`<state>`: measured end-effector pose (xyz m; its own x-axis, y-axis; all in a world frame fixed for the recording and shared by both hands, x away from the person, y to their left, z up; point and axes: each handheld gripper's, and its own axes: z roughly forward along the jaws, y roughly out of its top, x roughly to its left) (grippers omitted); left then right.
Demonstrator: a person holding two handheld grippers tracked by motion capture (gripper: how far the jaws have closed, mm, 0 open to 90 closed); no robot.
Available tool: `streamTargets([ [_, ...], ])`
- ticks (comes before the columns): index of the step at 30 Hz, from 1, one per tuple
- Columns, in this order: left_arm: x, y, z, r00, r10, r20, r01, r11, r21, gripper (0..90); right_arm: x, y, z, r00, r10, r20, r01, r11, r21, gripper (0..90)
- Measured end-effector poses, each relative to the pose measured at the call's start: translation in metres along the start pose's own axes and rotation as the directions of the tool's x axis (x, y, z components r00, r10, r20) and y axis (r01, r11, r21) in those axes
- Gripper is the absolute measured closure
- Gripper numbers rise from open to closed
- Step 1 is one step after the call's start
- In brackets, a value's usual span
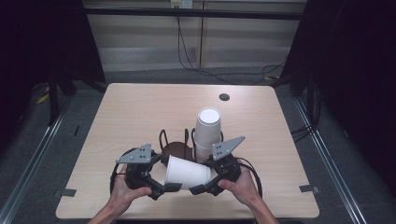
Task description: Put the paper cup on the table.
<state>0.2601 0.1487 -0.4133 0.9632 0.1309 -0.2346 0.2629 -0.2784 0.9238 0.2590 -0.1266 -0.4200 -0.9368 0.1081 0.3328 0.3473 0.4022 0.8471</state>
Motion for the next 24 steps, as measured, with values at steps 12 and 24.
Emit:
streamTargets([
  [12, 0.004, 0.001, -0.001, 0.9997, -0.013, 0.018, 0.013, 0.9999, 0.009, 13.2, -0.001, -0.001, -0.002, 0.9986, -0.004, 0.054, 0.003, 1.000, 0.006, 19.5],
  [24, 0.006, 0.002, -0.003, 0.9992, -0.034, -0.020, 0.035, 0.9981, 0.051, 13.4, -0.004, -0.005, -0.011, 0.9945, 0.021, 0.102, -0.019, 0.999, -0.027, 14.5],
])
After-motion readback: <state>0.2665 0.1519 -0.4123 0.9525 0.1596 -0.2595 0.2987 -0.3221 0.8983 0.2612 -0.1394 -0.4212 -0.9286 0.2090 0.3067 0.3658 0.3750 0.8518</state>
